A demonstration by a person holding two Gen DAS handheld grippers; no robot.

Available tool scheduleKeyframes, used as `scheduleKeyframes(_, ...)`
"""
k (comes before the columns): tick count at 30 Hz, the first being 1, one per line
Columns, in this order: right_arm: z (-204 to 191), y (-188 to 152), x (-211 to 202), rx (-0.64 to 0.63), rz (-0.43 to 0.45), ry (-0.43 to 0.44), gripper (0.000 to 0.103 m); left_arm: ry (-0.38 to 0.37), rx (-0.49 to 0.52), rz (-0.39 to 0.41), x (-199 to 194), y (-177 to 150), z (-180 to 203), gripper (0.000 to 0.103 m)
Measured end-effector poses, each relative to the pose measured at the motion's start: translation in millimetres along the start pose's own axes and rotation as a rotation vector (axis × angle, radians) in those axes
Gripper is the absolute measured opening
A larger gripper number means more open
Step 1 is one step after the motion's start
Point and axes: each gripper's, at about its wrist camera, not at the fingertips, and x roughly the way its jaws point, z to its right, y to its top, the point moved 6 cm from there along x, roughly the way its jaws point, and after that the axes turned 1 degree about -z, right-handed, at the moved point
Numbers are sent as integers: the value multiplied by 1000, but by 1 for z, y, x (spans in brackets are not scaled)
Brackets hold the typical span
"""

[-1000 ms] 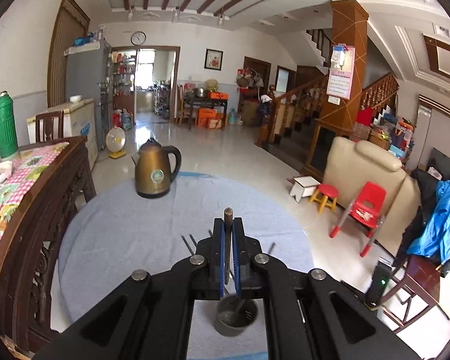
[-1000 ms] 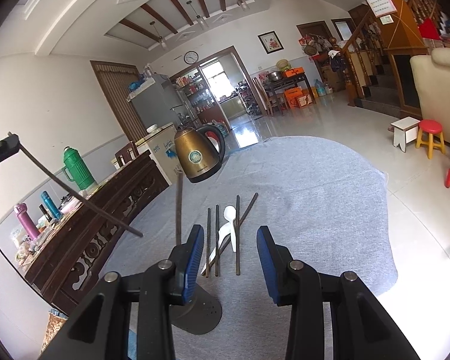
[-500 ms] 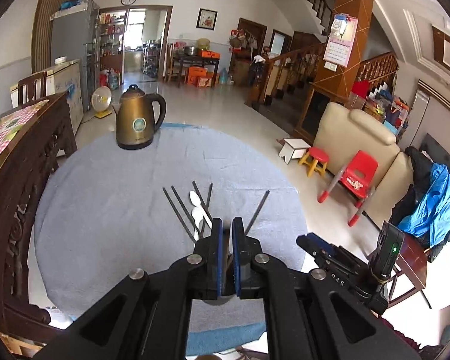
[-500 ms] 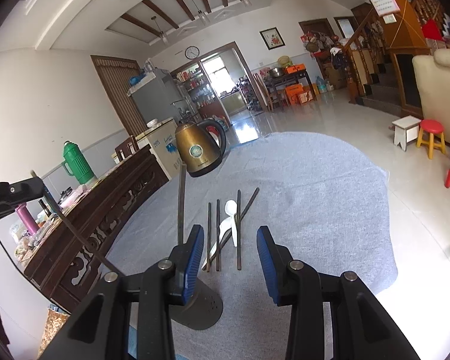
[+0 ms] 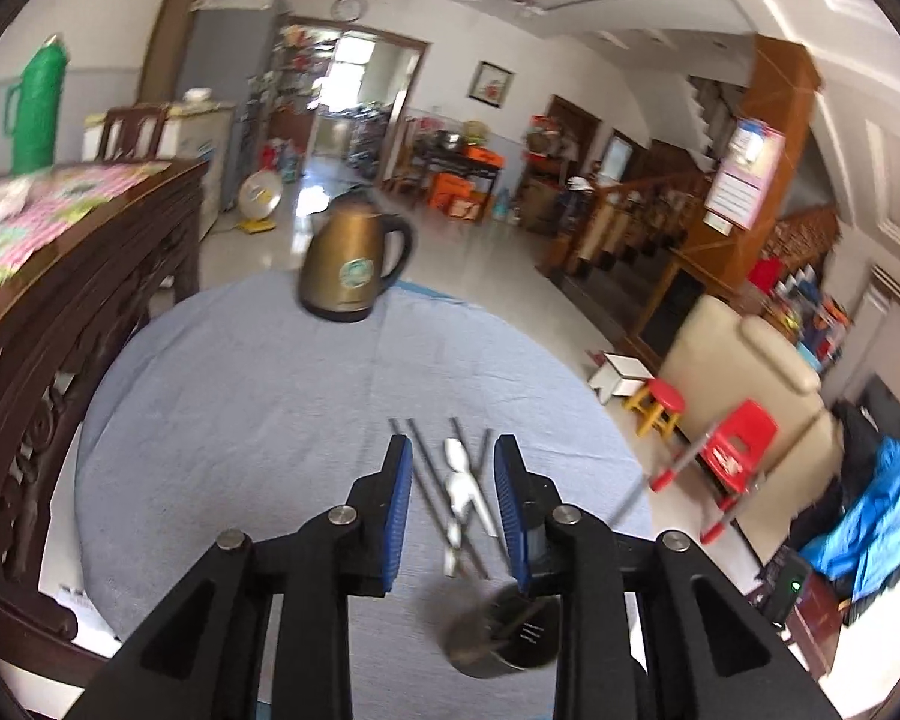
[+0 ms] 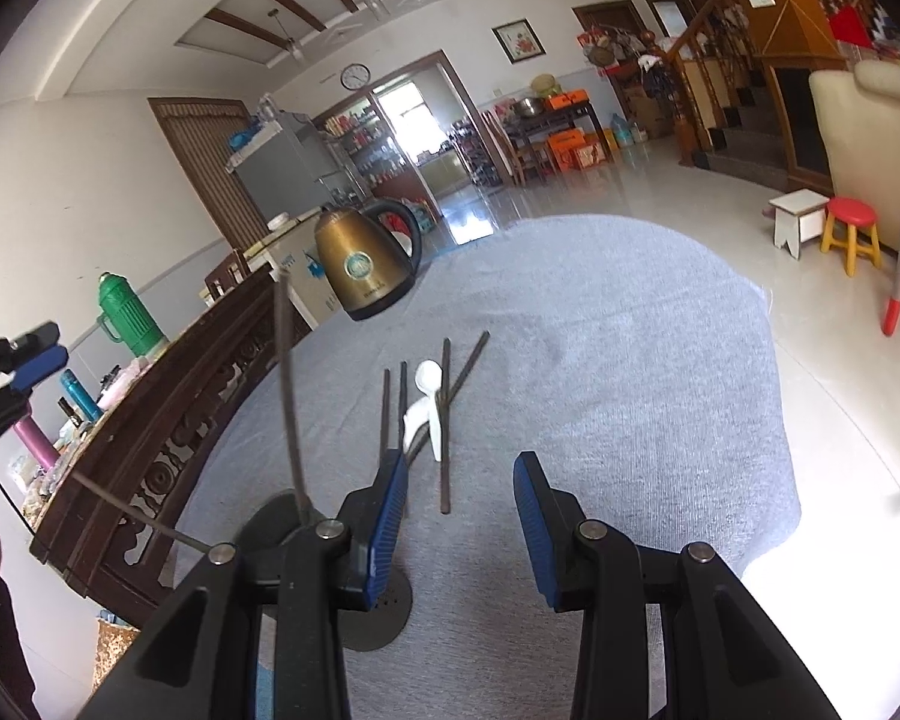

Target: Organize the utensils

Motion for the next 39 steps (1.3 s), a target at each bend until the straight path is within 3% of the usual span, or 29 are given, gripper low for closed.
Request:
scheduleKeyframes(5,15,1,29,45,-72,7,40,48,-77,-90,39,-11,-49,28)
scheduleKeyframes(10,24,17,73,73,-154,38,40,91,-93,-230,91,-40,-82,28)
scheduleKeyframes(15,16,45,131,48,-239,76,40,100,-84,-334,143,-43,-90,28)
scheduleKeyframes(22,-22,93,240,0,-375,129,40,79,-78,-440,222,-21,-72,28)
scheduleKeyframes(27,-45,112,301,-56,-455,37,40,80,-90,-479,250,-10,-68,30)
scheduleKeyframes(30,-53,112,329,-106,-526,-26,40,84,-102,-499,262,-4,-71,37)
scheduleKeyframes(33,-53,106,346,-161,-579,-102,39,86,-122,-519,277,-2,-72,38)
scheduleKeyframes(34,-52,103,350,-166,-597,-110,34,83,-129,-530,282,-3,-70,39)
scheduleKeyframes(35,-48,100,353,-172,-612,-120,22,78,-134,-539,286,-4,-70,39)
scheduleKeyframes(36,-45,97,355,-180,-620,-134,19,73,-138,-548,292,-6,-68,39)
scheduleKeyframes(37,-44,98,354,-197,-595,-138,10,68,-140,-563,299,-9,-64,39)
scheduleKeyframes(39,-40,98,353,-195,-584,-118,7,58,-152,-583,313,-12,-57,39)
